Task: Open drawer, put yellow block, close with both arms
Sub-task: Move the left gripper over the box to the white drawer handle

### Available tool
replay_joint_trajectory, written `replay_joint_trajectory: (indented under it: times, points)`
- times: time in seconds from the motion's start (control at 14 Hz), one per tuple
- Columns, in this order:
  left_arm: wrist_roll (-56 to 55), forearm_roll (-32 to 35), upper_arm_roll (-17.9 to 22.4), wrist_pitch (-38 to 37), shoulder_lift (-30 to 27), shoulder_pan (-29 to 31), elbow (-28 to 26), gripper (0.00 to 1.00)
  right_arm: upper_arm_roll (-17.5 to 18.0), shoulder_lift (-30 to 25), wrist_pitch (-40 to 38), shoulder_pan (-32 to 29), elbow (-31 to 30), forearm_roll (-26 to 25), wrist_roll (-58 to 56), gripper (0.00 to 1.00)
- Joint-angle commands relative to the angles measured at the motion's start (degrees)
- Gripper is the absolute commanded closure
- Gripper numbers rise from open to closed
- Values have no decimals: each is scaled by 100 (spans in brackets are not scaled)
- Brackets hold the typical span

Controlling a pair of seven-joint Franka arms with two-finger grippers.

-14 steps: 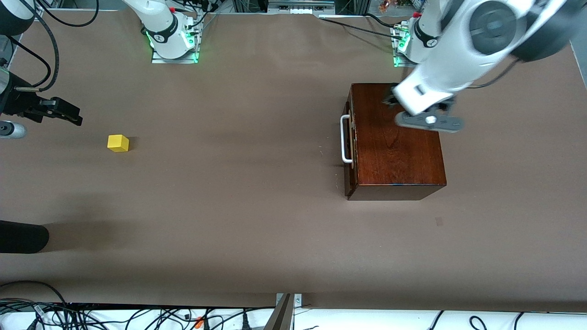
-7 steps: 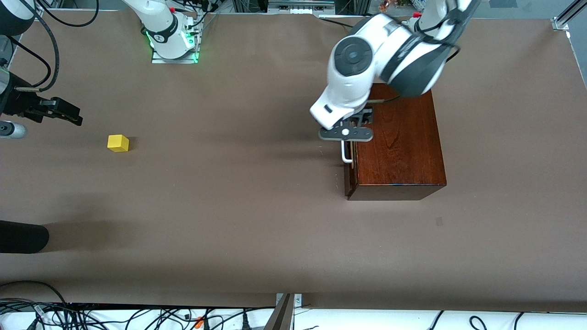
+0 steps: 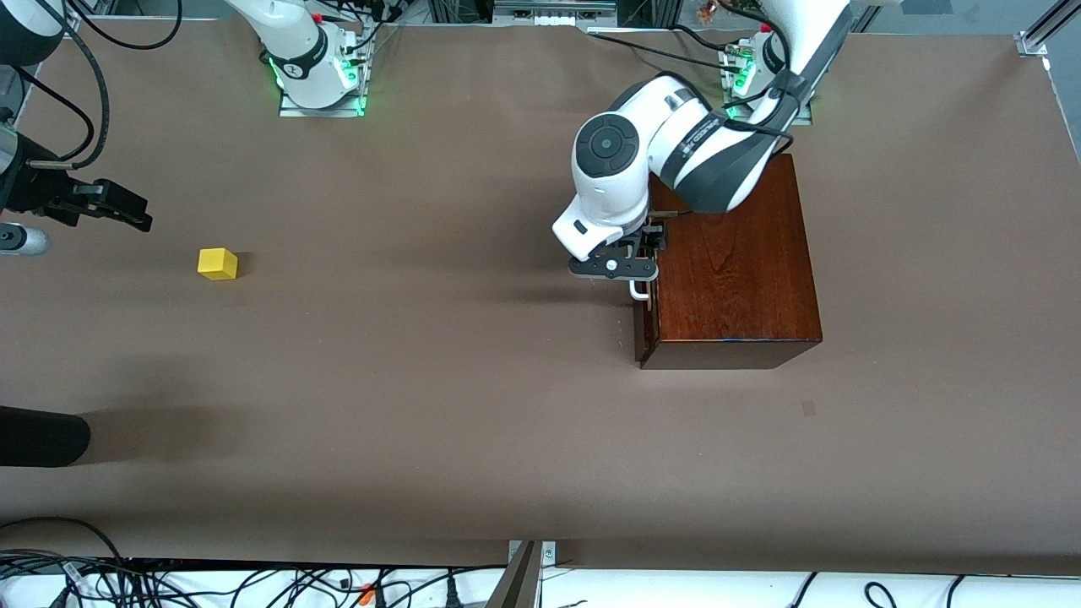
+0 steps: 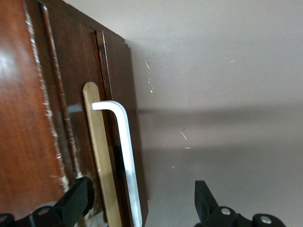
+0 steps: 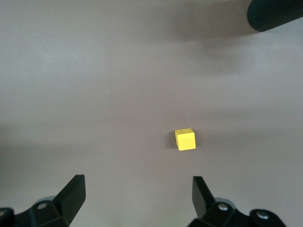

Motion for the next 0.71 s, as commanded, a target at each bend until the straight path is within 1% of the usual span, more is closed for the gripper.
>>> replay_joint_trajectory:
  times: [0.0, 0.14, 0.36, 0.64]
  points:
    - [-388, 451, 40, 363, -78, -112, -390, 0, 14, 60, -12, 4, 54, 42, 45, 0]
    - [-599, 574, 40, 539, -25, -112, -470, 0, 14, 61, -12, 4, 54, 42, 45, 0]
    - [-679, 785, 40, 584, 89, -139, -471, 0, 14, 87, -12, 4, 54, 42, 45, 0]
    - [-723, 813, 49, 689, 194, -139, -471, 0, 14, 87, 58, 65, 54, 42, 45, 0]
